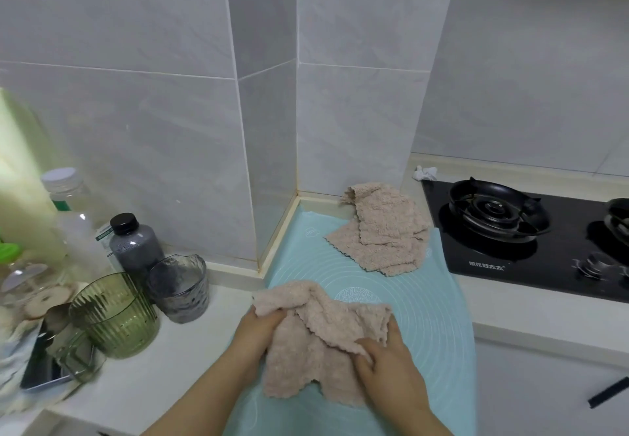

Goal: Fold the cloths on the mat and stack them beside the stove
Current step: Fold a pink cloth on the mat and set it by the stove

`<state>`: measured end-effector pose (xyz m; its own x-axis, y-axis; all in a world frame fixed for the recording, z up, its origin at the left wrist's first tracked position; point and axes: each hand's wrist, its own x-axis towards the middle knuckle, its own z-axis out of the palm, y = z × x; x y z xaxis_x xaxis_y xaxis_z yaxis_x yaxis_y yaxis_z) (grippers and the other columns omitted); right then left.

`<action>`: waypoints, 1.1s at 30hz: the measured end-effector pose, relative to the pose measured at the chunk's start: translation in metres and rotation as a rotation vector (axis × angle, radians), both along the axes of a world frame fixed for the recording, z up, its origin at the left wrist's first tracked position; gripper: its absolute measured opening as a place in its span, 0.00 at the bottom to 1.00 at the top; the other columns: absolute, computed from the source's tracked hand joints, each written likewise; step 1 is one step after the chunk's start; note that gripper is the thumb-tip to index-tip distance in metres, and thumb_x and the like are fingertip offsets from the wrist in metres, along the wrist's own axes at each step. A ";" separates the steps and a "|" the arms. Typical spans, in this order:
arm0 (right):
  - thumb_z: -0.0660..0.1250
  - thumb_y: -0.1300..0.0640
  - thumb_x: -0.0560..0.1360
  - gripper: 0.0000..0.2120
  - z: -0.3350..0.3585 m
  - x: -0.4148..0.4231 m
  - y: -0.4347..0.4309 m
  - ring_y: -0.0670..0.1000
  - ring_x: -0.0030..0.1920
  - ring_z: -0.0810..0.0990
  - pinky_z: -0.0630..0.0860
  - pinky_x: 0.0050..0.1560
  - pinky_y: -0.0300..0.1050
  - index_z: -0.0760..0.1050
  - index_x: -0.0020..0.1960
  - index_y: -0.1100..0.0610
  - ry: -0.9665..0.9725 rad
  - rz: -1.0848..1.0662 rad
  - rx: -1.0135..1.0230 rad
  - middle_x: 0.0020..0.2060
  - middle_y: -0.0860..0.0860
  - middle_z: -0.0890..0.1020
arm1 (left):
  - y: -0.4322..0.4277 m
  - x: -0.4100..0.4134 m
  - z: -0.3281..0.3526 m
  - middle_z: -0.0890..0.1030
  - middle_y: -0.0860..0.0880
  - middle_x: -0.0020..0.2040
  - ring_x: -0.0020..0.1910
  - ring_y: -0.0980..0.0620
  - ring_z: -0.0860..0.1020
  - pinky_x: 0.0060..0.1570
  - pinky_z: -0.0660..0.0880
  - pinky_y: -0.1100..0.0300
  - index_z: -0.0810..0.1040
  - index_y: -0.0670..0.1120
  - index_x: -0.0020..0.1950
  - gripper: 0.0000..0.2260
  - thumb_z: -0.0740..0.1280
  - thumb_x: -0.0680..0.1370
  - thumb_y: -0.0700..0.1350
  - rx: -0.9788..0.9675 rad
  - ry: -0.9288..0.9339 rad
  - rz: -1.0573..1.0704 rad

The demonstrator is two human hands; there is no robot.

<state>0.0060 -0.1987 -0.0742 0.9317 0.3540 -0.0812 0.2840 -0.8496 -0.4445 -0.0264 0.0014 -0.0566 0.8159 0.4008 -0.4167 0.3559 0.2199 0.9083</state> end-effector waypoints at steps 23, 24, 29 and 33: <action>0.65 0.57 0.74 0.08 0.013 0.049 -0.038 0.45 0.48 0.76 0.72 0.53 0.38 0.73 0.51 0.45 0.064 -0.168 0.370 0.53 0.51 0.76 | 0.001 0.019 -0.029 0.61 0.45 0.71 0.66 0.43 0.67 0.67 0.66 0.50 0.58 0.52 0.74 0.29 0.66 0.76 0.47 0.650 0.049 -0.136; 0.67 0.57 0.73 0.10 0.007 0.040 -0.038 0.41 0.41 0.74 0.71 0.46 0.34 0.71 0.43 0.42 0.110 -0.056 0.308 0.45 0.47 0.77 | -0.001 0.013 -0.032 0.60 0.46 0.72 0.67 0.43 0.66 0.66 0.65 0.51 0.62 0.53 0.71 0.27 0.67 0.75 0.46 0.893 0.052 -0.198; 0.61 0.34 0.61 0.21 -0.011 0.013 -0.039 0.41 0.55 0.68 0.63 0.57 0.35 0.73 0.52 0.37 0.099 0.332 -0.026 0.50 0.40 0.69 | 0.009 -0.010 -0.043 0.77 0.56 0.48 0.50 0.53 0.72 0.48 0.66 0.58 0.73 0.59 0.46 0.09 0.63 0.67 0.52 1.459 -0.316 -0.465; 0.52 0.29 0.57 0.38 -0.013 0.010 -0.046 0.42 0.55 0.62 0.59 0.60 0.36 0.70 0.65 0.40 0.047 0.418 -0.079 0.52 0.39 0.64 | 0.027 -0.019 -0.047 0.77 0.58 0.51 0.53 0.58 0.68 0.51 0.70 0.60 0.73 0.61 0.52 0.16 0.61 0.69 0.66 1.470 -0.311 -0.731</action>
